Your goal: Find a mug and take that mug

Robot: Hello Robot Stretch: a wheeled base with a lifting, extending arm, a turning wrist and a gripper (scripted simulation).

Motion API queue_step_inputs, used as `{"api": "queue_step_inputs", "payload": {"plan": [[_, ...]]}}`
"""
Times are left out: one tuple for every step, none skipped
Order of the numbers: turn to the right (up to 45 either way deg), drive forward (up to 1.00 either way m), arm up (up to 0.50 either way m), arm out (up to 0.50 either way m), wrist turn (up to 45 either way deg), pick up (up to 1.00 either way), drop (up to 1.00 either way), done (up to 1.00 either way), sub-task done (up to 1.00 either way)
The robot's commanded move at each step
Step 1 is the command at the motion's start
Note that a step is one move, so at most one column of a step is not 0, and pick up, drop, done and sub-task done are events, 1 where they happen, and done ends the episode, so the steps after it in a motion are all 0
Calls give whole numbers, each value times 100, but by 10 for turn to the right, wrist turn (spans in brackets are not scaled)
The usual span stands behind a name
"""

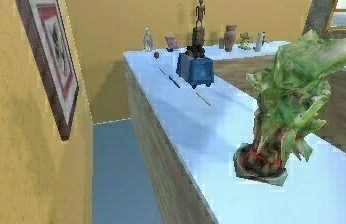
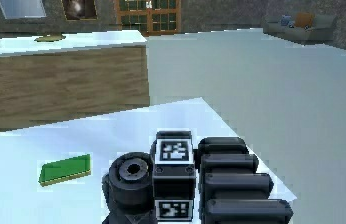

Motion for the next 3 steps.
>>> {"api": "queue_step_inputs", "payload": {"plan": [[0, 0, 0, 0, 450, 0, 0, 0, 0], [0, 0, 0, 0, 450, 0, 0, 0, 0], [0, 0, 0, 0, 450, 0, 0, 0, 0]]}}
